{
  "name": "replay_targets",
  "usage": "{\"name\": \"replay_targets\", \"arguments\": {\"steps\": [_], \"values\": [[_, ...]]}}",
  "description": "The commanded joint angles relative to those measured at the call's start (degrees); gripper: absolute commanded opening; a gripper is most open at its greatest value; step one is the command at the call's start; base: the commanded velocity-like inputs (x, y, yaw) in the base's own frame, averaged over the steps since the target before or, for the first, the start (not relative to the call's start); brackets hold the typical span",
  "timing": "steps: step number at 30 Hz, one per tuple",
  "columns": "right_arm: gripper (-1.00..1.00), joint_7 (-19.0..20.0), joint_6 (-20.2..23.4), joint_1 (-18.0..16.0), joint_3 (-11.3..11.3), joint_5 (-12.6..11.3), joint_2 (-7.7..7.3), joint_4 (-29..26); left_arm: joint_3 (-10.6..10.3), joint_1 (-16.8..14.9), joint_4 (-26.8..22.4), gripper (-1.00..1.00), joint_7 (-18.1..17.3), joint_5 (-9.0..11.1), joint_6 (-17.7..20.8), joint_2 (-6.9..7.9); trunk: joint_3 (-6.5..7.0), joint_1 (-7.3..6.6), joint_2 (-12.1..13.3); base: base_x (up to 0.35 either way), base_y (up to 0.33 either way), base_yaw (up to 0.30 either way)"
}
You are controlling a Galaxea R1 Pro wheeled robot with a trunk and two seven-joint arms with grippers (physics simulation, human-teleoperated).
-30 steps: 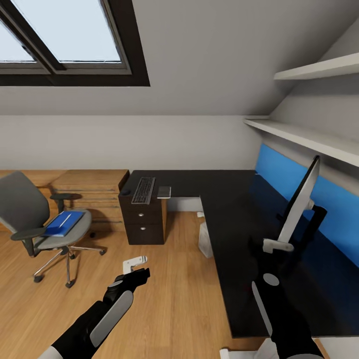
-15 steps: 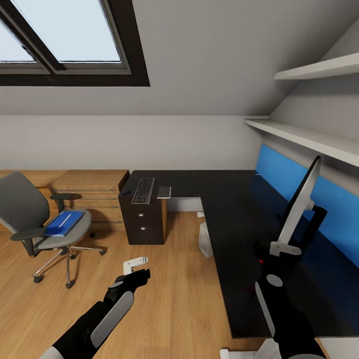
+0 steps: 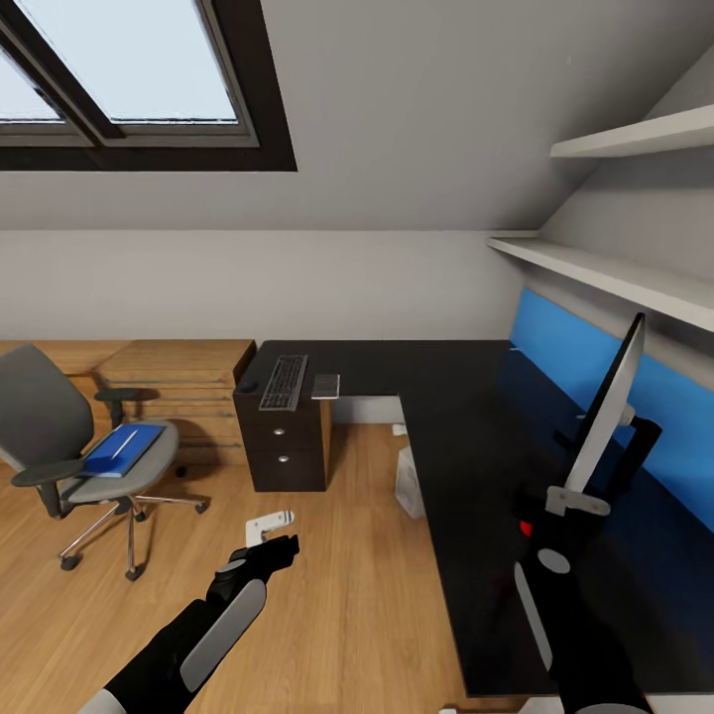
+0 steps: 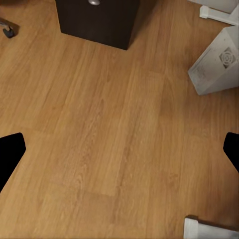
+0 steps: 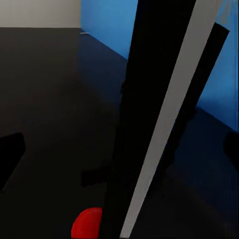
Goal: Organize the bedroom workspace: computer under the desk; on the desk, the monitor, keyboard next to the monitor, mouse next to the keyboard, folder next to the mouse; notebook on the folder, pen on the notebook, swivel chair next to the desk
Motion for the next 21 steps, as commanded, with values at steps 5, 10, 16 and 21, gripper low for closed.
{"name": "replay_targets", "arguments": {"steps": [5,10,16,21], "values": [[1.00,-0.09,0.67,-0.12,-1.62,0.57,-0.14,0.34,-0.22,-0.09,-0.10,1.00,0.44,0.31,0.13,0.06,-0.13,0.04,-0.14,0.000,0.000,0.000],[1.00,-0.09,0.78,-0.16,-2.00,0.57,-0.83,0.48,-0.24,-0.08,-0.10,1.00,0.44,0.31,0.11,-0.01,-0.13,0.04,-0.14,0.000,0.000,0.000],[1.00,-0.09,0.75,-0.36,-3.16,0.57,-1.09,2.36,-0.24,-0.07,-0.10,1.00,0.41,0.31,0.10,-0.02,-0.13,0.04,-0.14,0.000,0.000,0.000],[1.00,-0.07,0.72,-0.46,-3.47,0.57,-1.30,3.76,-0.24,-0.06,-0.10,1.00,0.37,0.31,0.11,-0.02,-0.13,0.04,-0.14,0.000,0.000,0.000]]}}
